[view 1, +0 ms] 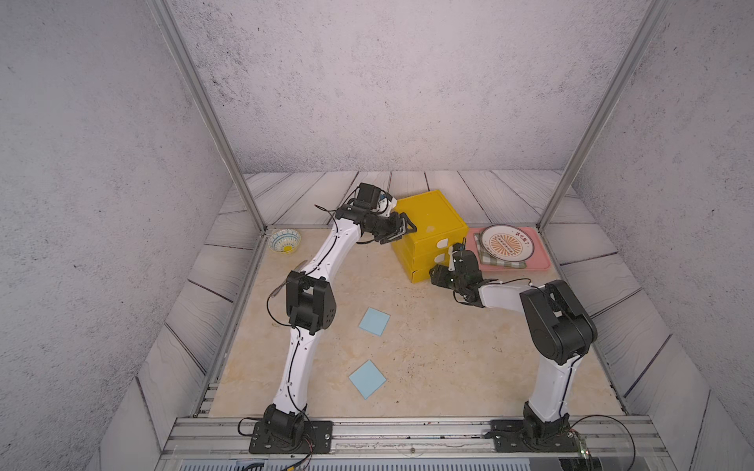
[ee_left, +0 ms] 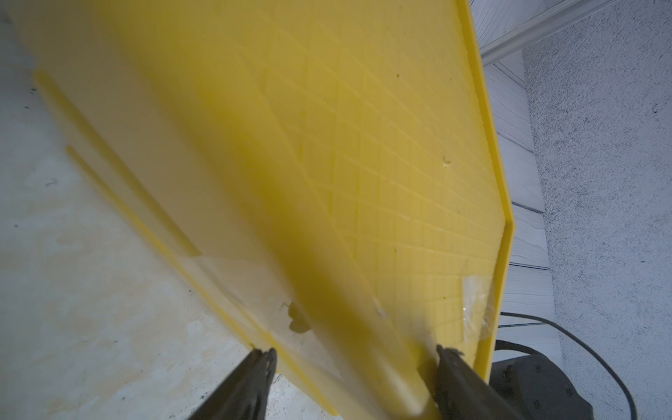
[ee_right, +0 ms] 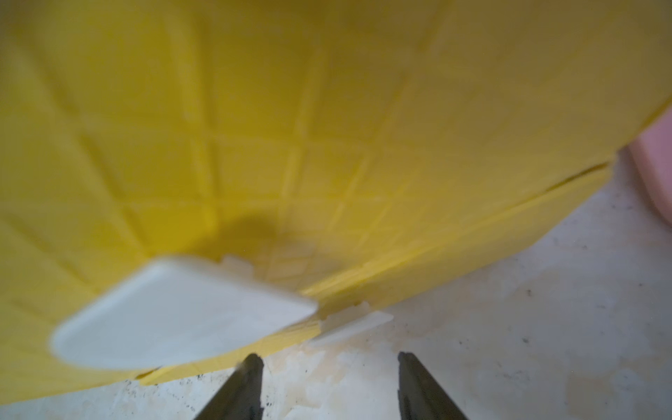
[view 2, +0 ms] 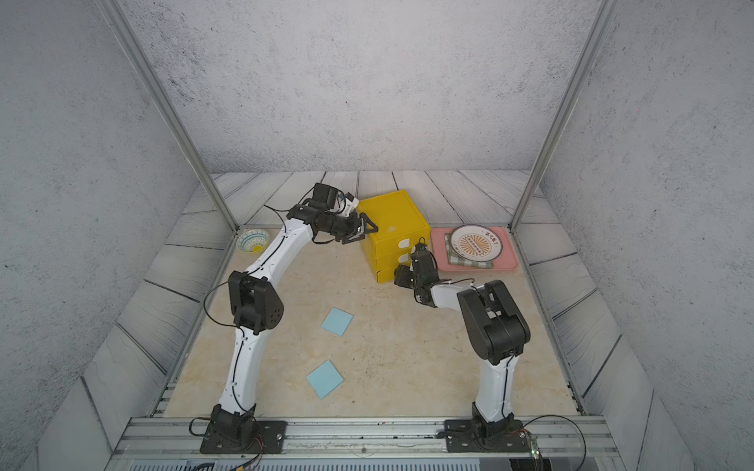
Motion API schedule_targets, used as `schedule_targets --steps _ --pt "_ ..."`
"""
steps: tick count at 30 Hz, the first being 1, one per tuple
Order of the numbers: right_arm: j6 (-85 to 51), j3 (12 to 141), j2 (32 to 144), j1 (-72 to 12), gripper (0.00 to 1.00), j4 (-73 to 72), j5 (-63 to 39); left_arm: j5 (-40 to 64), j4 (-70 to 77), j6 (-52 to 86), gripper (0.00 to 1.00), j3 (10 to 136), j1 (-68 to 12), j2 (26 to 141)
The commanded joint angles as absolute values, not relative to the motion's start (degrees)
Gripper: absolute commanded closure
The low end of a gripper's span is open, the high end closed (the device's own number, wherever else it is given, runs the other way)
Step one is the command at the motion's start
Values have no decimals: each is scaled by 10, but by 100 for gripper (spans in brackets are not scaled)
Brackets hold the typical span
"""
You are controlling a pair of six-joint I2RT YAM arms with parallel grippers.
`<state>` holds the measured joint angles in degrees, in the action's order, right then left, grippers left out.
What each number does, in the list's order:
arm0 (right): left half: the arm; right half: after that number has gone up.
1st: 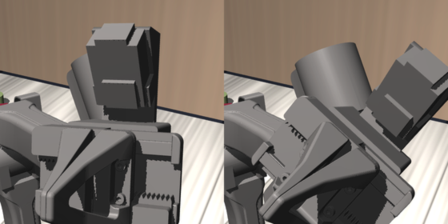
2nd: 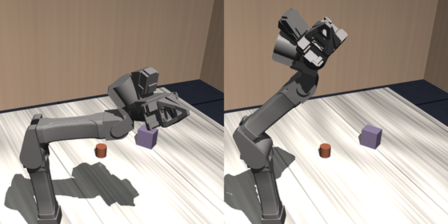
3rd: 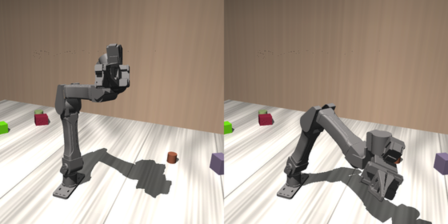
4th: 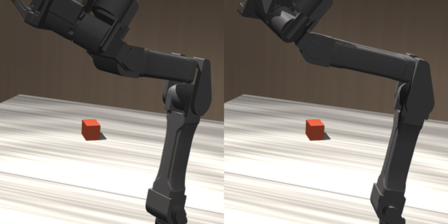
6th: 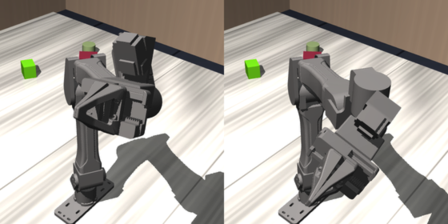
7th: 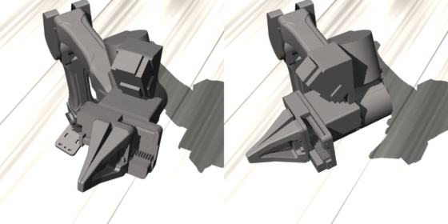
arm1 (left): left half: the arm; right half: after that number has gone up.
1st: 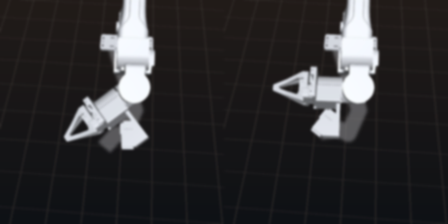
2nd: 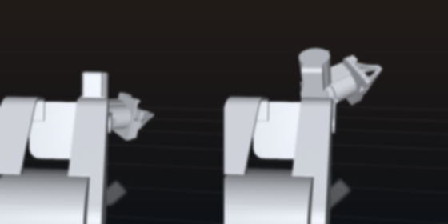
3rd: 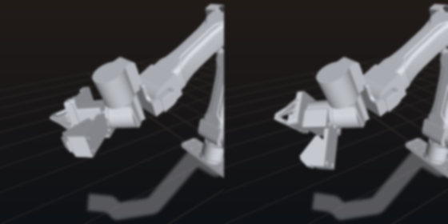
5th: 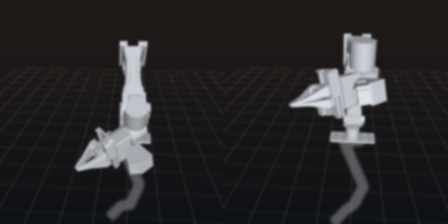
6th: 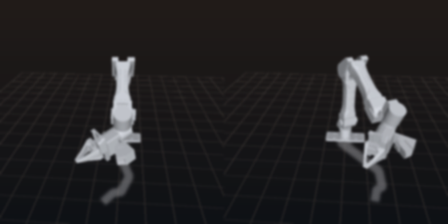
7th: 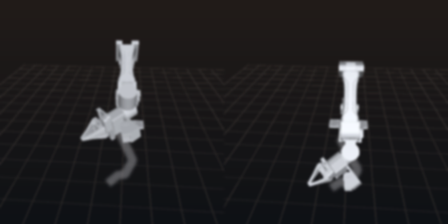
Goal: Please put the sticky notes in the drawer by color
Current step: Open the drawer in the storage box.
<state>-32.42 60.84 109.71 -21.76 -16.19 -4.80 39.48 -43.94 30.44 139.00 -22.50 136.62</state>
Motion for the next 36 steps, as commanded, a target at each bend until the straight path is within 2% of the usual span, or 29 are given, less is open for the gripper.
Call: schedule_targets --steps 1,14,22,36 --pt "-324 623 1123 -210 38 -139 -41 378 -501 291 25 1388 -217 1380" --pt "-348 667 1160 -208 38 -120 -18 379 -504 287 25 1387 -217 1380" --pt "-350 638 1137 -202 37 -109 45 379 -506 285 25 1386 -216 1379" --pt "-352 576 1085 -175 34 -117 91 379 -508 284 25 1386 -215 1378"
